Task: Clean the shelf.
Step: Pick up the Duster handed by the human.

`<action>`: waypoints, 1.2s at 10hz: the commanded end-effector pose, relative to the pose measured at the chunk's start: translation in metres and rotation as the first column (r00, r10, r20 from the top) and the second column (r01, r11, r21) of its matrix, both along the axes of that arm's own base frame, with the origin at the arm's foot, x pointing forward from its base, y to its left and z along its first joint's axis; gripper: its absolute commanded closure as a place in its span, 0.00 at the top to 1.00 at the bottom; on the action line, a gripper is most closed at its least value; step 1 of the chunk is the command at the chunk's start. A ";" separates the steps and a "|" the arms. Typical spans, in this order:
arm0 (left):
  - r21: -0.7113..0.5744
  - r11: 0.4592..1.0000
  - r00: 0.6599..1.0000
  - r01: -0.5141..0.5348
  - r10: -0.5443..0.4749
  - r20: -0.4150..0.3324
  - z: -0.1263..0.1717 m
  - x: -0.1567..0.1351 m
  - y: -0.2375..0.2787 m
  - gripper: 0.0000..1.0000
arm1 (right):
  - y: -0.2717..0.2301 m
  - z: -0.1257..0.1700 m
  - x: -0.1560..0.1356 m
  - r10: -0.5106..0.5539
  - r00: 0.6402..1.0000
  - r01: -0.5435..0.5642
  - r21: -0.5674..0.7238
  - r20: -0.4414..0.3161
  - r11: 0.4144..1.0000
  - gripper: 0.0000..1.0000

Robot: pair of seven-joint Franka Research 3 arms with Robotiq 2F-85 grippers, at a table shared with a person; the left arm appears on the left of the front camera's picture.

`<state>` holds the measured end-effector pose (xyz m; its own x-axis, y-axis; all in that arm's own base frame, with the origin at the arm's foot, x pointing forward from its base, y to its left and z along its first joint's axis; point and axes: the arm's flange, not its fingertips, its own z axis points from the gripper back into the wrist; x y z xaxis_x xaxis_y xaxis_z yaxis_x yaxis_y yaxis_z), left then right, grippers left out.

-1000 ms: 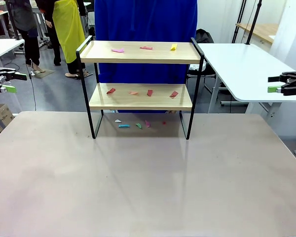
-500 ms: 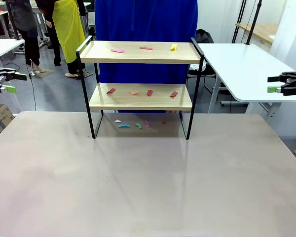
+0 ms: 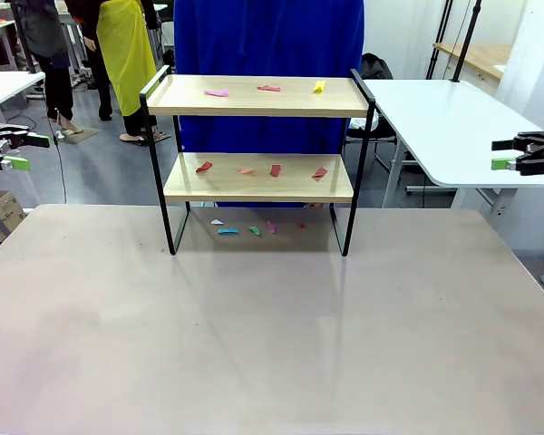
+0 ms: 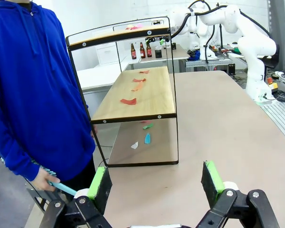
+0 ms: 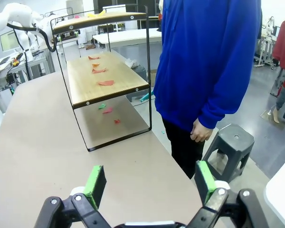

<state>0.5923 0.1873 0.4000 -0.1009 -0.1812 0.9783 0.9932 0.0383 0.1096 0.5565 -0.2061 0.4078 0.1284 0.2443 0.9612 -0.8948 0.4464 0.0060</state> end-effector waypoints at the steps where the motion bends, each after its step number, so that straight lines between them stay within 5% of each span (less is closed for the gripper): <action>1: -0.001 1.000 1.000 0.001 -0.001 0.003 0.002 -0.001 -0.001 1.00 | 0.005 0.005 -0.003 -0.018 1.000 0.018 -0.003 -0.013 1.000 1.00; 12: -0.001 1.000 1.000 0.001 -0.001 0.003 0.002 -0.001 -0.001 1.00 | 0.005 0.005 -0.003 -0.018 1.000 0.018 -0.003 -0.013 1.000 1.00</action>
<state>0.5923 0.1873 0.4000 -0.1009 -0.1812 0.9783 0.9932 0.0383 0.1096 0.5565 -0.2069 0.4069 0.1246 0.2427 0.9621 -0.8957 0.4446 0.0039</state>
